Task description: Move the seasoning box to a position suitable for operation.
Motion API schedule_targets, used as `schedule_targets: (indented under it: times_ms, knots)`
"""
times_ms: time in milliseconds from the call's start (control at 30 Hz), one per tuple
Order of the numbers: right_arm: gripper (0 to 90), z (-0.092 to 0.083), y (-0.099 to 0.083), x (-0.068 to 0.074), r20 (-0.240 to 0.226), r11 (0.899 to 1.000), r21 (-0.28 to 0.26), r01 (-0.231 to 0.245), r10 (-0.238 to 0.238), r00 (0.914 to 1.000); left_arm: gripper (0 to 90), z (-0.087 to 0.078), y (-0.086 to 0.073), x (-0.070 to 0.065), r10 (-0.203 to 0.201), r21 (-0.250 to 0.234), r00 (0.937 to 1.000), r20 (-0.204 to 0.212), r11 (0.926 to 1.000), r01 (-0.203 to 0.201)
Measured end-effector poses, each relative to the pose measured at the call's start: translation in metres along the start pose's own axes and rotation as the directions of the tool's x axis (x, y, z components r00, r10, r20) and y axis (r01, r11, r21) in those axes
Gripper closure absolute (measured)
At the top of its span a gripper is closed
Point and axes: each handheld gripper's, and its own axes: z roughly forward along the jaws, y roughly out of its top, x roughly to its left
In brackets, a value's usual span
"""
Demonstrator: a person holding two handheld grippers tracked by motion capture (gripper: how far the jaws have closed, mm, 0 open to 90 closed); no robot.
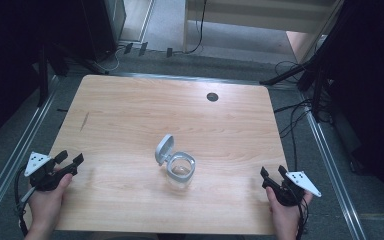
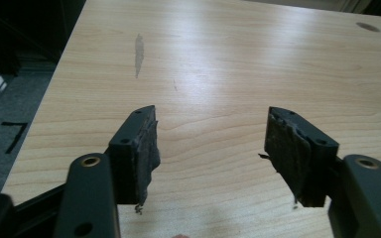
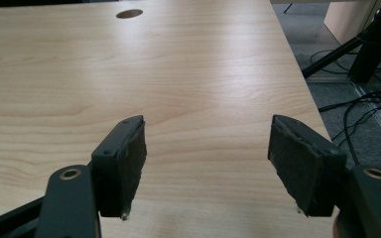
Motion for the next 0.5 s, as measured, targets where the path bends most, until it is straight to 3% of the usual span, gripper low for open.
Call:
schedule_targets:
  times_ms: [133, 200, 300, 433, 500]
  knots:
    - [45.7, 0.003, 0.003, 0.008, -0.049, 0.999, -0.004, -0.046, 0.046, 0.9978, 44.7, 0.000, 0.001, -0.007, 0.015, -0.002, 0.9999, 0.006, 0.9999, -0.015]
    - [54.9, 0.004, 0.006, 0.017, -0.079, 0.999, -0.013, -0.040, 0.039, 0.9961, 49.1, 0.000, 0.002, -0.013, -0.004, -0.010, 0.9991, 0.043, 0.9999, 0.004]
    - [60.3, 0.006, 0.012, 0.033, -0.138, 1.000, -0.024, -0.016, 0.013, 0.9903, 57.0, 0.002, 0.004, -0.029, -0.003, -0.008, 0.9953, 0.097, 1.0000, 0.004]
    - [65.7, 0.010, 0.020, 0.057, -0.216, 0.999, -0.035, -0.024, 0.016, 0.9763, 65.2, 0.007, 0.007, -0.055, -0.002, 0.003, 0.9837, 0.180, 1.0000, 0.002]
    - [69.0, 0.013, 0.023, 0.069, -0.250, 0.999, -0.036, -0.024, 0.014, 0.9683, 68.4, 0.011, 0.009, -0.072, 0.019, 0.014, 0.9747, 0.223, 0.9996, -0.023]
